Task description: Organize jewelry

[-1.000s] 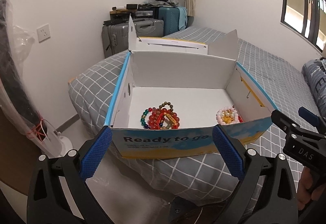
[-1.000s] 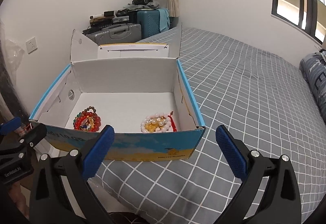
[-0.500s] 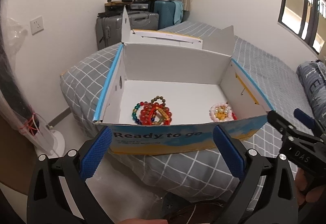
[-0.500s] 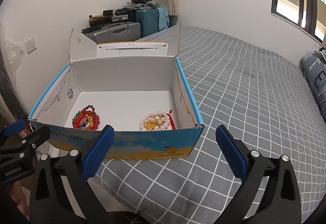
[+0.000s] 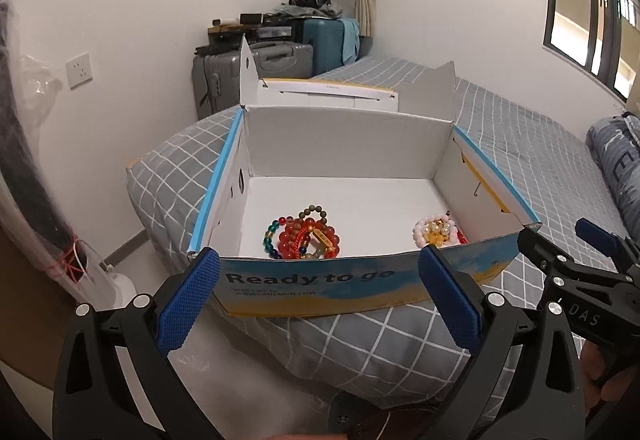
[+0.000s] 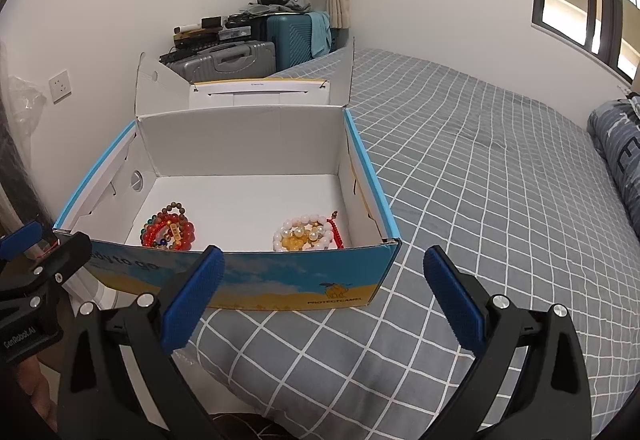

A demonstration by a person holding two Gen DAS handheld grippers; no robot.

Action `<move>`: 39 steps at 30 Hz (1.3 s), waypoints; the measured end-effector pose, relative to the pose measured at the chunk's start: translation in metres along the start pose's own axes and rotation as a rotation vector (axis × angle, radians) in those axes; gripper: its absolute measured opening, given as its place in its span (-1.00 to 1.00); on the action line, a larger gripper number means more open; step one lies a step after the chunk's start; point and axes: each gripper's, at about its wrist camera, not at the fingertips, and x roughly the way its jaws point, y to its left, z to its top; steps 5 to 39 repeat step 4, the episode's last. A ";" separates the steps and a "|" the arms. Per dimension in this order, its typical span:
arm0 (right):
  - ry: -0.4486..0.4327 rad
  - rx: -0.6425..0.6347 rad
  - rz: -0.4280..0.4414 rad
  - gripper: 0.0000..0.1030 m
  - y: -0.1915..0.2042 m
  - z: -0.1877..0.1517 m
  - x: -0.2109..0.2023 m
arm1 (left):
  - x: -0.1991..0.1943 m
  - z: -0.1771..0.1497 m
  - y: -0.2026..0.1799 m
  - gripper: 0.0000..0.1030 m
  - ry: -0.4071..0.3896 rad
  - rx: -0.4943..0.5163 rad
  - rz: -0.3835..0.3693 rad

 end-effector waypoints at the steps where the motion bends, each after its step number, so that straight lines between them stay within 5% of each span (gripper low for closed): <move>1: 0.000 -0.001 -0.001 0.86 0.000 0.000 0.000 | 0.000 -0.001 0.000 0.89 -0.002 0.002 0.006; 39: 0.001 0.002 -0.001 0.86 0.000 -0.002 0.001 | 0.003 -0.001 0.000 0.89 0.013 -0.003 0.009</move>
